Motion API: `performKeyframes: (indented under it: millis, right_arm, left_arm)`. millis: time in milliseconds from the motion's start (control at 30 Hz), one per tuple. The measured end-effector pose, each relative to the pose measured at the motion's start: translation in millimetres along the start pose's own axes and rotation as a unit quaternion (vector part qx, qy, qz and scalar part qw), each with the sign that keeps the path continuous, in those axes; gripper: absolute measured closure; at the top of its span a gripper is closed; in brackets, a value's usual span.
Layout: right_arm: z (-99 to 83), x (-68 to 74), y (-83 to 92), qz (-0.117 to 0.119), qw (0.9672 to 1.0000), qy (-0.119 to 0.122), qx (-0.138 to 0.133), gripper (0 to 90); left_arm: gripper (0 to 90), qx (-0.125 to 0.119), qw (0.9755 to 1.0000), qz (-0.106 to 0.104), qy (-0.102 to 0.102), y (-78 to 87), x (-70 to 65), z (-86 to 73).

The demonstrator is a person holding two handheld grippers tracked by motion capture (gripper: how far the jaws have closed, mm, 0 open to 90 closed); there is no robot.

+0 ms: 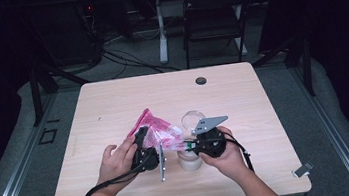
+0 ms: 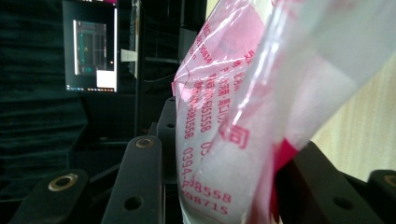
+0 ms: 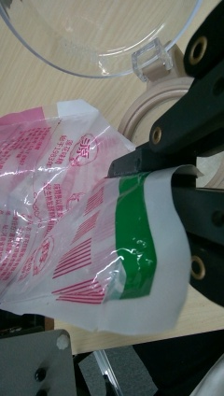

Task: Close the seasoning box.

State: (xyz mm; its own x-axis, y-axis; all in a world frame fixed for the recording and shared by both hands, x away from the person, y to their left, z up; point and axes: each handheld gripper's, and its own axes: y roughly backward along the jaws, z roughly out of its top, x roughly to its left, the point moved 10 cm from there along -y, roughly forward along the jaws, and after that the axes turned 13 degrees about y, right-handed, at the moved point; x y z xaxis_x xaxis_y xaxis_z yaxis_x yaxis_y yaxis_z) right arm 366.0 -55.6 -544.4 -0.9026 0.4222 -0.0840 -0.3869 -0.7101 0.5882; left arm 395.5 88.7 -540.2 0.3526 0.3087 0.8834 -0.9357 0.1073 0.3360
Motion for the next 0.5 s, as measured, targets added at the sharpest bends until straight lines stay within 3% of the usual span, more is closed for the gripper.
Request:
performKeyframes:
  millis: [67, 267, 500]
  right_arm:
    - [0.6, 0.3, -0.6, 0.000, 1.0000, 0.002, 0.001, 90.0]
    - [0.6, 0.9, -2.2, 0.000, 1.0000, 0.005, 0.004, 90.0]
    - [0.7, 2.5, -4.3, -0.001, 0.9999, 0.009, 0.005, 90.0]
  left_arm:
    - [65.3, 0.006, 0.9998, -0.009, 0.019, -0.8, -4.8, -3.4]
    - [65.9, 0.010, 0.9994, -0.019, 0.027, -3.2, -13.7, -6.9]
    - [66.6, 0.012, 0.9978, -0.035, 0.055, -4.9, -23.7, -10.8]
